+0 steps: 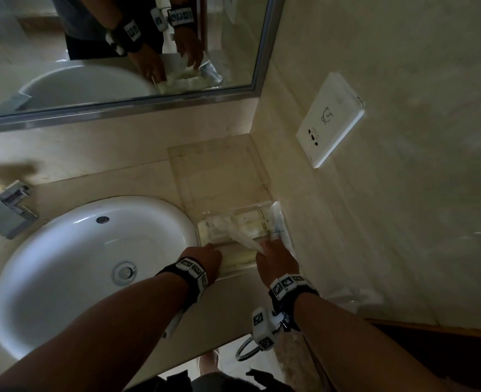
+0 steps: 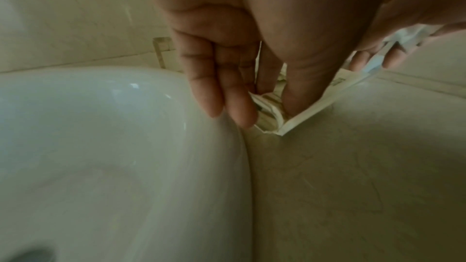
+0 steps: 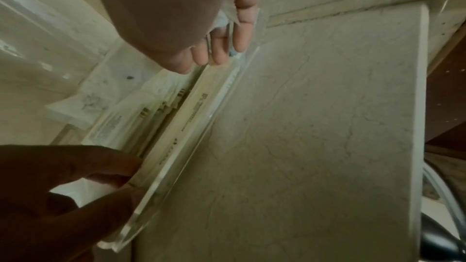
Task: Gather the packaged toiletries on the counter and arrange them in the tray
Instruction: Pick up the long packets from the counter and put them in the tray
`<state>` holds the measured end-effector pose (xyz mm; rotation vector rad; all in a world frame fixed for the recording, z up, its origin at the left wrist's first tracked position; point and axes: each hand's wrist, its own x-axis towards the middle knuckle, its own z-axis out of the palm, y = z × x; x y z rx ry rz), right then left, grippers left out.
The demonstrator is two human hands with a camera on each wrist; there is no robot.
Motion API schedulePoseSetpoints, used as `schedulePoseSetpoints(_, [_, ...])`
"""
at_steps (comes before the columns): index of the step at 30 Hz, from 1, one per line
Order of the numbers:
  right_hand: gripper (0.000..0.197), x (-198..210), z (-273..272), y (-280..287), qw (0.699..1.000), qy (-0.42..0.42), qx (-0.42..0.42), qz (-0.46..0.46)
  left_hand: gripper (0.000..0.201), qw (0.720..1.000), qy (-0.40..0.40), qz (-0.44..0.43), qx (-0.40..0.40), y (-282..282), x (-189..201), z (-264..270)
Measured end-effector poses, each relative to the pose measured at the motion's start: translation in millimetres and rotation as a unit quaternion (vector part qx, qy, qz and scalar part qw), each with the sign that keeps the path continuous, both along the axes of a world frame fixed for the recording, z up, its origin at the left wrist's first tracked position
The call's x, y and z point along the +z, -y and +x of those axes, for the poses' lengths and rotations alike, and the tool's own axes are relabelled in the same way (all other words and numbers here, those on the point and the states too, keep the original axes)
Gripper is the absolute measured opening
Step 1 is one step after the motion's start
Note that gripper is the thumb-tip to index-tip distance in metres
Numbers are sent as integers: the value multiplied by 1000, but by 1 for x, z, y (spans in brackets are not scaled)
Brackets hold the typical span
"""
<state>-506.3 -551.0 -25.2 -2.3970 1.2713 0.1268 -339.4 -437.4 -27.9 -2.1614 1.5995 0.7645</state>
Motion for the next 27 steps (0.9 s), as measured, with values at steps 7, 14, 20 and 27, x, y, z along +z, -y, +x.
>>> schedulePoseSetpoints(7, [15, -1, 3, -10, 1000, 17, 0, -24, 29, 1000, 9, -25, 2, -3, 4, -1])
schedulePoseSetpoints(14, [19, 2, 17, -5, 995, 90, -9, 39, 31, 997, -31, -21, 70, -1, 6, 1])
schedulePoseSetpoints(20, [17, 12, 29, 3, 995, 77, -19, 60, 25, 985, -103, -41, 135, 10, 11, 9])
schedulePoseSetpoints(27, [12, 12, 9, 15, 996, 59, -41, 55, 26, 966, -128, -70, 212, 4, 8, 23])
